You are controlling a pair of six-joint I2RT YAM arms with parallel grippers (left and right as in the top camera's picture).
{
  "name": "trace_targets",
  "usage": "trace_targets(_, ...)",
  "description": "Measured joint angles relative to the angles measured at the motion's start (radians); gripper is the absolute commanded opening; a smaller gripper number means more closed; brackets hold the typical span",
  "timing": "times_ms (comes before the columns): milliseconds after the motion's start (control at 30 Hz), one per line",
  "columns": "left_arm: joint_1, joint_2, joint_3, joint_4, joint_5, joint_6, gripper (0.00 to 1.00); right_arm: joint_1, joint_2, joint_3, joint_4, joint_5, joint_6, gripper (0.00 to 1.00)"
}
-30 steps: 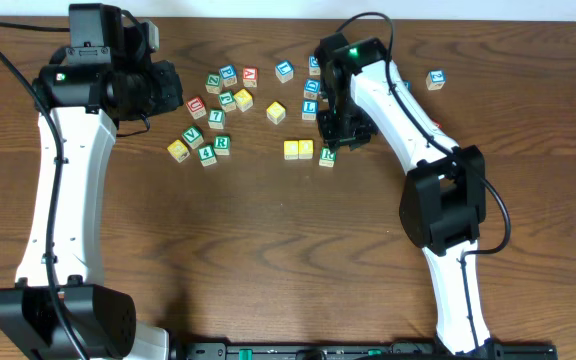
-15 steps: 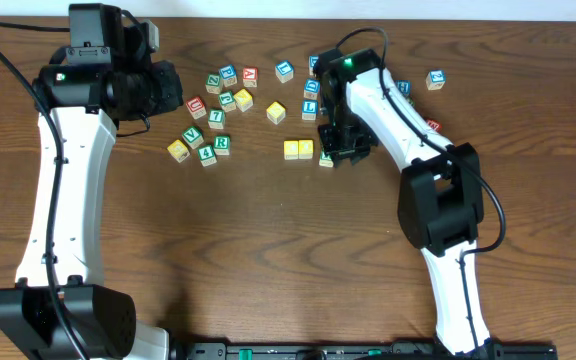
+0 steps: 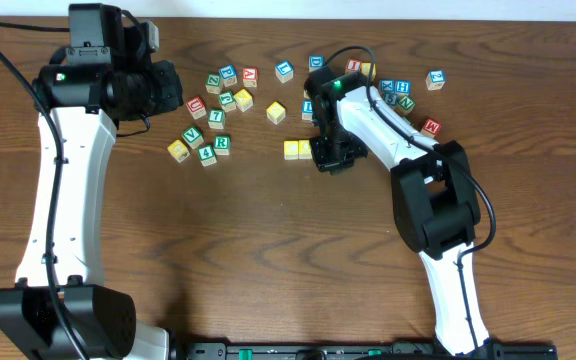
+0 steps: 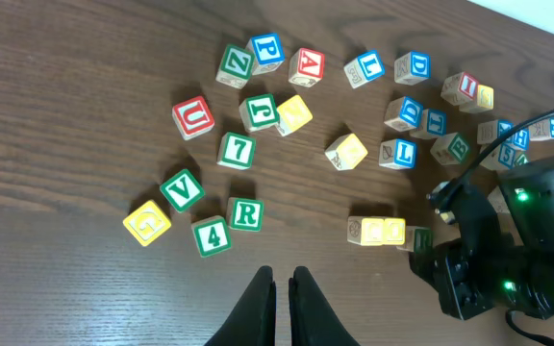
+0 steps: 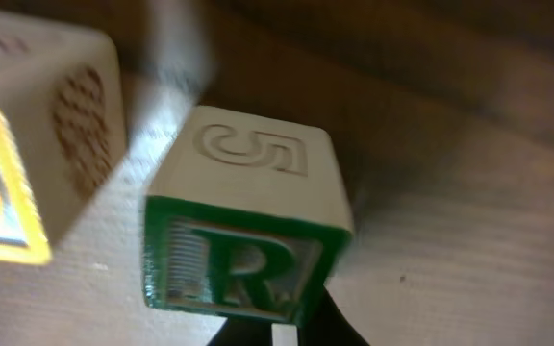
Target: Spell out CORL
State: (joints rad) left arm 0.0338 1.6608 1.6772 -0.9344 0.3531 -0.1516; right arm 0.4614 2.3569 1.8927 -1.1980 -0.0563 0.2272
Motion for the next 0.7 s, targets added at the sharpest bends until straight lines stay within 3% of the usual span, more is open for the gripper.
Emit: trace_targets(700,0.000,0.000,0.000,0.002,0.000,0.000,0.08,0.000,-0.008,-0.004,0.060,-0.013,-0.020,0.01)
